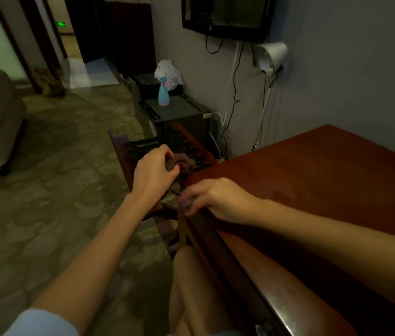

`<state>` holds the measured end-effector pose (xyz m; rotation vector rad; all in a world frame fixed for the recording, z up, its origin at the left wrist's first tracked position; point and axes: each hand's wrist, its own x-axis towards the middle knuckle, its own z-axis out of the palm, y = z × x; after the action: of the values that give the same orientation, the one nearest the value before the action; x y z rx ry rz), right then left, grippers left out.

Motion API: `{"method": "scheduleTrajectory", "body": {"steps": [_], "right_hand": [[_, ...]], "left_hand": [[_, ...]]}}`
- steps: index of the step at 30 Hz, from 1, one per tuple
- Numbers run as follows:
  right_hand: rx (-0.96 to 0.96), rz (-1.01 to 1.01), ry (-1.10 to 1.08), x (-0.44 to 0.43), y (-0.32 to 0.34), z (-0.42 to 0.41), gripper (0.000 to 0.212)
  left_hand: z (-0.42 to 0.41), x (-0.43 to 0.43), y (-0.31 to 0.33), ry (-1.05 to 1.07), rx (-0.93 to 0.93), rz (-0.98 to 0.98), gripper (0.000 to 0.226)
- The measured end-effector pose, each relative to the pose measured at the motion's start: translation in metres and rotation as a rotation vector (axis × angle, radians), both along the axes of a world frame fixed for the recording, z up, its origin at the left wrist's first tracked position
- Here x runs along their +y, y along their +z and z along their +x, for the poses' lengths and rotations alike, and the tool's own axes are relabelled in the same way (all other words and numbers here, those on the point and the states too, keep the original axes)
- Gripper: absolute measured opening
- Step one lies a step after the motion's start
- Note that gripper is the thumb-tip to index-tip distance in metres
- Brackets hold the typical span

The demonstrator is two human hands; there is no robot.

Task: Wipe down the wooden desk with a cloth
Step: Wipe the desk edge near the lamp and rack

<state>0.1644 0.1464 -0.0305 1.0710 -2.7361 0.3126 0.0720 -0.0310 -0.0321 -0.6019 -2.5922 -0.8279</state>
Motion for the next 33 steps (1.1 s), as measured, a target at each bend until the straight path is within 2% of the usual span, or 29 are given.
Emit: {"method": "scheduleTrajectory", "body": {"steps": [2,6,10,11,13,15,16,18,19,22,24,25,28,33], "right_hand": [[-0.046,-0.024,0.012,0.021,0.007,0.004,0.046],[-0.033,-0.077,-0.232,0.038,0.015,-0.022,0.043],[-0.075,-0.103,-0.149,0.02,0.015,-0.005,0.042],[-0.104,-0.171,-0.119,0.023,0.021,0.003,0.042],[-0.076,-0.484,-0.168,0.038,0.042,0.01,0.044],[0.035,-0.771,-0.371,0.067,0.068,0.012,0.044],[0.081,-0.805,-0.468,0.083,0.077,0.012,0.046],[0.116,-0.718,-0.555,0.099,0.079,0.019,0.048],[0.095,-0.649,-0.533,0.101,0.073,0.024,0.047],[-0.081,-0.355,-0.369,0.079,0.044,0.037,0.044],[-0.092,-0.146,-0.28,0.055,0.027,0.037,0.045],[-0.062,-0.105,-0.236,0.044,0.023,0.033,0.044],[0.005,-0.124,-0.174,0.019,0.017,0.019,0.039],[-0.175,-0.211,-0.17,0.041,0.017,0.039,0.036]], "left_hand": [[-0.001,0.001,0.002,-0.002,-0.003,0.009,0.021],[0.002,0.01,0.002,-0.02,-0.024,-0.001,0.022],[0.0,0.022,0.003,-0.047,-0.054,0.0,0.023],[-0.001,0.026,0.003,-0.074,-0.074,0.005,0.023],[-0.002,0.037,0.002,-0.148,-0.105,0.0,0.023],[-0.001,0.051,0.0,-0.214,-0.121,-0.014,0.021],[0.0,0.056,-0.003,-0.236,-0.128,-0.028,0.02],[0.0,0.064,-0.011,-0.259,-0.143,-0.049,0.022],[0.0,0.066,-0.015,-0.262,-0.147,-0.049,0.023],[-0.003,0.063,-0.018,-0.281,-0.148,-0.052,0.026],[-0.005,0.057,-0.015,-0.308,-0.186,-0.029,0.027],[-0.006,0.053,-0.013,-0.314,-0.209,-0.004,0.027],[-0.007,0.047,-0.012,-0.291,-0.228,0.011,0.03],[0.004,0.053,-0.029,-0.295,-0.18,-0.043,0.031]]}}
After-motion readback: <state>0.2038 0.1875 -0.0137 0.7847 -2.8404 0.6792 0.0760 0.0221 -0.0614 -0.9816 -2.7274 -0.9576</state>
